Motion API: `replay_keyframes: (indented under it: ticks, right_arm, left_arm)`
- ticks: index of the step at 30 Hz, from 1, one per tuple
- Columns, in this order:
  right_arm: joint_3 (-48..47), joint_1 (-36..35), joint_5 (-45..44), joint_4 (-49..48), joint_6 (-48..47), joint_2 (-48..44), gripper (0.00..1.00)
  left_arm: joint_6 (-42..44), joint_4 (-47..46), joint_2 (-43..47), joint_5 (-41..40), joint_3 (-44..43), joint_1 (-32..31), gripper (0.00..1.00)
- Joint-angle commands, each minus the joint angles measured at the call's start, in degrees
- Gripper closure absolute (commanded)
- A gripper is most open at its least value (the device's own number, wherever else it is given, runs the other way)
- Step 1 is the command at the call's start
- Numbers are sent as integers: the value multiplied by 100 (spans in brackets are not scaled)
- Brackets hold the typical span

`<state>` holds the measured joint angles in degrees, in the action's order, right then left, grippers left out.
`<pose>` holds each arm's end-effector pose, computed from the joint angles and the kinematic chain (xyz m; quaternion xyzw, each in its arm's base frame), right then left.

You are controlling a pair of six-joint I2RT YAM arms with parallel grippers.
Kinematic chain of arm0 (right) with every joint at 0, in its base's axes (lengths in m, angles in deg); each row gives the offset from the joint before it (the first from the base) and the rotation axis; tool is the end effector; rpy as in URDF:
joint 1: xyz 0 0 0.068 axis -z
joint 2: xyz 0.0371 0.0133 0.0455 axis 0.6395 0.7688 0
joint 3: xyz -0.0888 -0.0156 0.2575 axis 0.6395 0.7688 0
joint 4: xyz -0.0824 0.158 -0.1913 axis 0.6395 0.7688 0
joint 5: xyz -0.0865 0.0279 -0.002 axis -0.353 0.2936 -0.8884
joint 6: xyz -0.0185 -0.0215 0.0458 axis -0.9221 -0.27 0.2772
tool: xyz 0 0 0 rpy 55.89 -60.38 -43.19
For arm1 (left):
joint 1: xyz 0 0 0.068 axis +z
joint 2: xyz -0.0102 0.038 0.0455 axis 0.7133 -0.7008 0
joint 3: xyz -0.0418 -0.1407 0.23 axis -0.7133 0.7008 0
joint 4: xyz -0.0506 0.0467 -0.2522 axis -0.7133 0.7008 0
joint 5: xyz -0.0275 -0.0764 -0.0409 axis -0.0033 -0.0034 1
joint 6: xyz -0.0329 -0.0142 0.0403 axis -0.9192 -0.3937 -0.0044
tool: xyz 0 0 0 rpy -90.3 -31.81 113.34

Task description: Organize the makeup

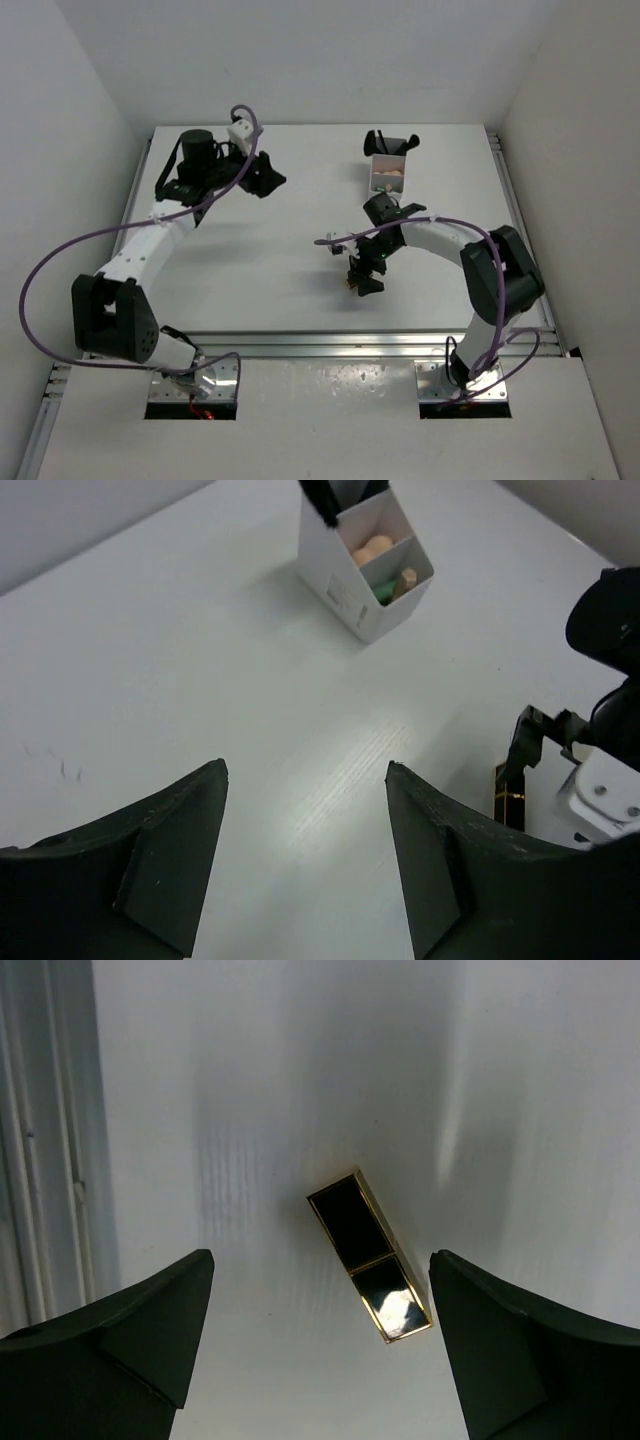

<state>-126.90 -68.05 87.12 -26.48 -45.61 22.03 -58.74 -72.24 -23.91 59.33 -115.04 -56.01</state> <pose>0.2676 0.1669 0.1639 -0.6168 0.7215 0.2674 0.1659 0.3354 -0.0840 0.3504 0.2560 0.7395 -0.3071 0.5415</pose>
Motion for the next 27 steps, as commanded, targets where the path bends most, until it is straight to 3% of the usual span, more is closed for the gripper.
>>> replay_keyframes:
  ticks: [1, 5, 11, 21, 24, 27]
  right_arm:
    - [-242, -228, -208, -205, -563, 205, 11]
    - [-136, -360, -743, -626, -695, 521, 12]
    - [-154, -580, -1175, -821, -703, 882, 34]
    - [-267, -757, -1834, -707, -449, 865, 97]
    - [-521, -748, -2020, -1188, 156, 698, 100]
    - [-837, -537, -1898, -2075, 1805, 399, 100]
  left_arm:
    - [150, 378, 808, -352, 596, 135, 30]
    - [89, 379, 1171, -406, 949, 346, 29]
    - [27, 431, 1470, -406, 1151, 566, 29]
    - [326, 536, 1532, -1, 1266, 892, 29]
    - [493, 537, 1532, 60, 1328, 892, 29]
    - [546, 467, 1479, 122, 1433, 945, 29]
